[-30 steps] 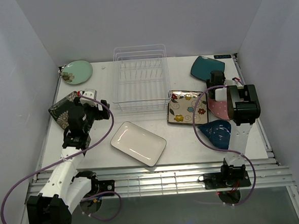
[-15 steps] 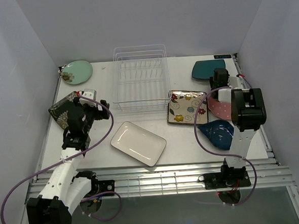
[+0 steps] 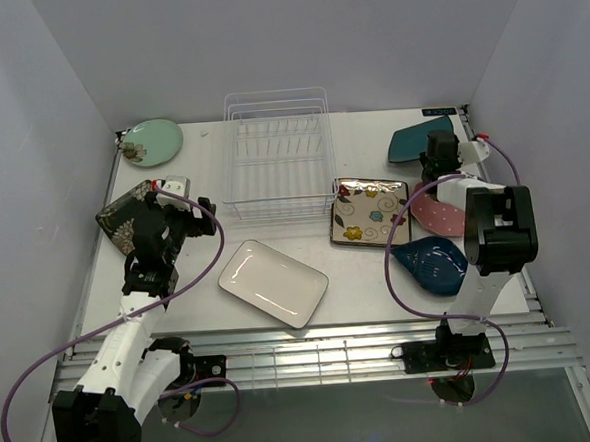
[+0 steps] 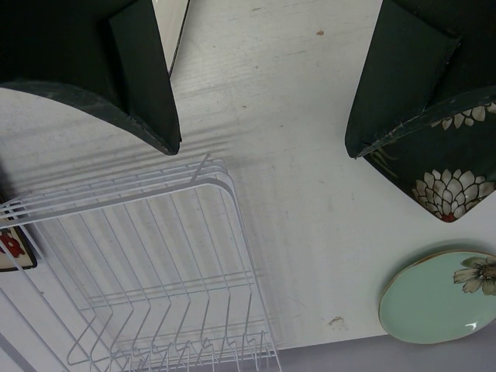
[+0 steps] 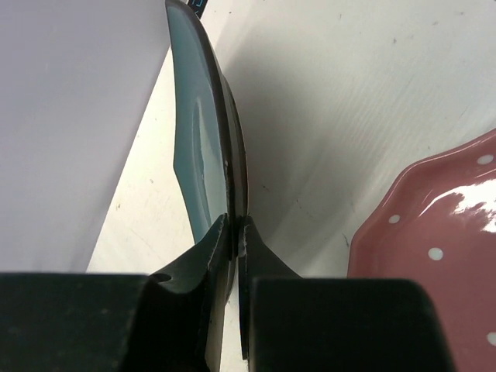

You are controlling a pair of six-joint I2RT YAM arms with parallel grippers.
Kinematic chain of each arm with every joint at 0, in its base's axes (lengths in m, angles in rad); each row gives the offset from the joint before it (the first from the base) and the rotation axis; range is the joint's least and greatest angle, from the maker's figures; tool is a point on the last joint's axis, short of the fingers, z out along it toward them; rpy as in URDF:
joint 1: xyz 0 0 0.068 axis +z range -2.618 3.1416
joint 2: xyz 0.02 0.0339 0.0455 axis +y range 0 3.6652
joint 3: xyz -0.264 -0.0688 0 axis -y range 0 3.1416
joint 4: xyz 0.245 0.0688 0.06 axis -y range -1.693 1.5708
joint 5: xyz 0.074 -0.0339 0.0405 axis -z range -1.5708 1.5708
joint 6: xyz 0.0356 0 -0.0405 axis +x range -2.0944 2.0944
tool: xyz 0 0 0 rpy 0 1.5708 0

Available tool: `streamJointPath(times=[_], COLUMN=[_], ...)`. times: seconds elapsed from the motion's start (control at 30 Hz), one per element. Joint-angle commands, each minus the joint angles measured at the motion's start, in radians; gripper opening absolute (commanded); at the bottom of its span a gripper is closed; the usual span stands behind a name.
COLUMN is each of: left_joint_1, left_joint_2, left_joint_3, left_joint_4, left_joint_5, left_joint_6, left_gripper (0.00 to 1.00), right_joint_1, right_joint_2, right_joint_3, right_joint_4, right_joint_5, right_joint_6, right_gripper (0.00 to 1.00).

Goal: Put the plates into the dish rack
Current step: Pick up the plate from the corner of the board.

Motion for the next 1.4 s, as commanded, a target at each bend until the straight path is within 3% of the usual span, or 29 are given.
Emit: streamJointPath(times=[0.0, 0.53, 0.8, 1.37], left_joint_1=[-0.003, -0.003, -0.003, -0.003], left_joint_2=[-0.023, -0.02, -0.02, -0.012], left_joint_3=[-0.011, -0.01, -0.015, -0.015], left_joint_4=[0.007, 0.001, 0.01, 0.006], left_joint_5=[0.016, 0.028, 0.045, 0.044], left_joint_6=[0.007, 0.01, 0.014, 0.014], left_gripper=[0.98, 0.98, 0.98, 0.98], right_joint_1=[0.003, 0.004, 0.006, 0.035], right_joint_2=[-0.082, -0.04, -0.02, -0.171], right_joint_3=[0.065, 0.258, 0.275, 0.283], right_joint_4=[0.15, 0.13, 0.236, 0.229], right_joint_5=[0.042, -0.061, -0.119, -0.234], right_joint_6=[-0.076, -0.306, -0.441, -0.472], right_gripper=[0.08, 0.08, 0.08, 0.08])
